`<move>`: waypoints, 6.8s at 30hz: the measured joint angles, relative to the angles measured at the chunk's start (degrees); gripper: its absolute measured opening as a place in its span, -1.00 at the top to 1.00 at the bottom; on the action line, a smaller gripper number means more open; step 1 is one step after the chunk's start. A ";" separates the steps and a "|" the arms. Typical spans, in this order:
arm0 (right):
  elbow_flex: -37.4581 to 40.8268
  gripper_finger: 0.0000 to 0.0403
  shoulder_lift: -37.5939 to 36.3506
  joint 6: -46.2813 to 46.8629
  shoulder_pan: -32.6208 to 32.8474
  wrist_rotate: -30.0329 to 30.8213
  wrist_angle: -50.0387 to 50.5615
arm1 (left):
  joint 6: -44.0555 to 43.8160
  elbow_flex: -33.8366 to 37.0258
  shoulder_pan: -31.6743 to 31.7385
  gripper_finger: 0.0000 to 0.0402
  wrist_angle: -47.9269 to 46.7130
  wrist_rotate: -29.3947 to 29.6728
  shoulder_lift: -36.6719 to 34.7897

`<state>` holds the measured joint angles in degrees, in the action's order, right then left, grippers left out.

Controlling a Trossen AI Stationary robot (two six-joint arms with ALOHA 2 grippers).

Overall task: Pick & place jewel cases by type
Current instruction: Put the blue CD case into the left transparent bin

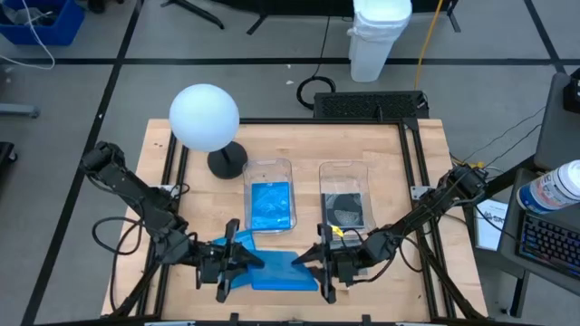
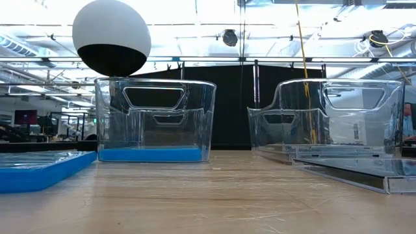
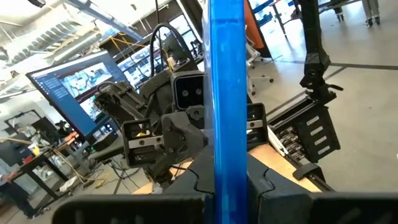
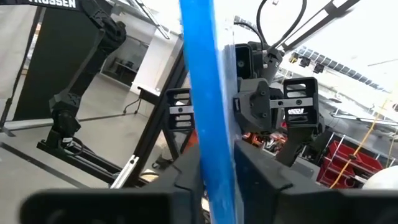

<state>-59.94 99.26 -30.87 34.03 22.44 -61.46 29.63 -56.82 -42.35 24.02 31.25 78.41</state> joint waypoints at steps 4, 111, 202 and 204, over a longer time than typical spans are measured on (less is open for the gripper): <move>0.00 0.88 0.00 -1.53 0.01 0.24 -0.01 | -0.20 0.00 0.00 0.88 -0.55 -0.42 0.00; -23.26 0.86 12.98 5.92 0.17 41.40 46.21 | -8.86 -1.25 -1.55 0.87 -33.71 13.15 -0.52; -22.97 0.08 10.67 -24.22 -5.31 -21.14 8.76 | 24.08 -1.14 -5.46 0.86 10.07 -49.60 -10.05; -22.97 0.09 10.71 -22.71 -6.05 -25.25 7.05 | 24.10 -1.14 -4.08 0.85 10.28 -49.71 -8.84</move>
<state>-82.91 109.97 -53.58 27.98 -2.81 -54.41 53.73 -57.95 -46.42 34.30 -18.46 69.57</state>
